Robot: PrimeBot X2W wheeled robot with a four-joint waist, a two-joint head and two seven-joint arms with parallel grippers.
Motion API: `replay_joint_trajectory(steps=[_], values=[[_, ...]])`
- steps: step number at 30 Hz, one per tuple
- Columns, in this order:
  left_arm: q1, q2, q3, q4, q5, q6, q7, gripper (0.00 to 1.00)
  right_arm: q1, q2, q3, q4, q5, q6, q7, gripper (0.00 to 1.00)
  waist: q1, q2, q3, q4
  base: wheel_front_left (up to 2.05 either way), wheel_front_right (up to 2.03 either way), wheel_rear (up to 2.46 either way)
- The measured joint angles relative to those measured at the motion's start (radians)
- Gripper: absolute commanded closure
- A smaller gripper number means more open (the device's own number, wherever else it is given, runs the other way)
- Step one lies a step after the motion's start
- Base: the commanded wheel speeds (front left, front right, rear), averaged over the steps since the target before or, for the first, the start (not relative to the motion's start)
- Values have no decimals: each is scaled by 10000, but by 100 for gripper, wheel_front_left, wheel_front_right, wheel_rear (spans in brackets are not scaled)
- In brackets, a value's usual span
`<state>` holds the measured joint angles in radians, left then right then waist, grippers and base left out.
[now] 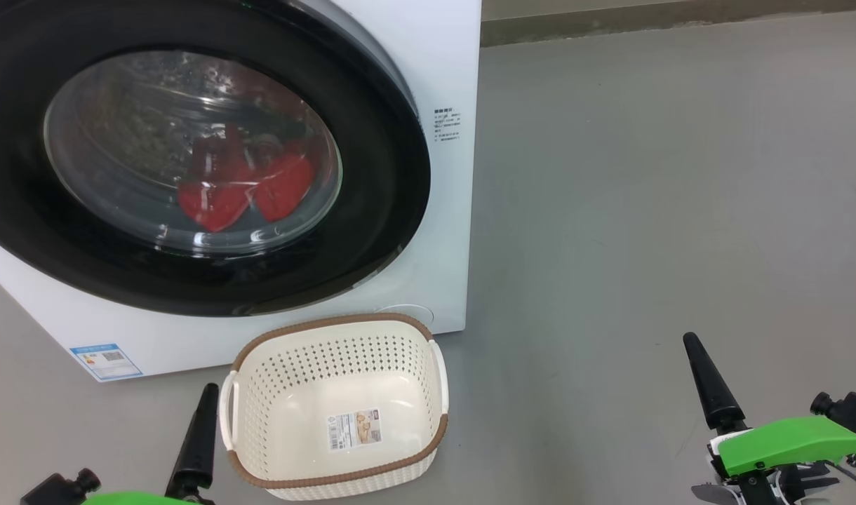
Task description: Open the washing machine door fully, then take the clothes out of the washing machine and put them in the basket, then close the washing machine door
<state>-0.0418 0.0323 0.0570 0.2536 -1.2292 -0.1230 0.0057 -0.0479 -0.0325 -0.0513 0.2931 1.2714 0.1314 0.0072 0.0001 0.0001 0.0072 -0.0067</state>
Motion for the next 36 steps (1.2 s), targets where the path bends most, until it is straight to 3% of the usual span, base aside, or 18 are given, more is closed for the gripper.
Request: replay_joint_trajectory(steps=[36], values=[[-279,-2,-167,-387,4826,-4,-1047,0,-482,-222,656,-257,-4686,0,-1049,0,0,0,72,-98,0,0,0]])
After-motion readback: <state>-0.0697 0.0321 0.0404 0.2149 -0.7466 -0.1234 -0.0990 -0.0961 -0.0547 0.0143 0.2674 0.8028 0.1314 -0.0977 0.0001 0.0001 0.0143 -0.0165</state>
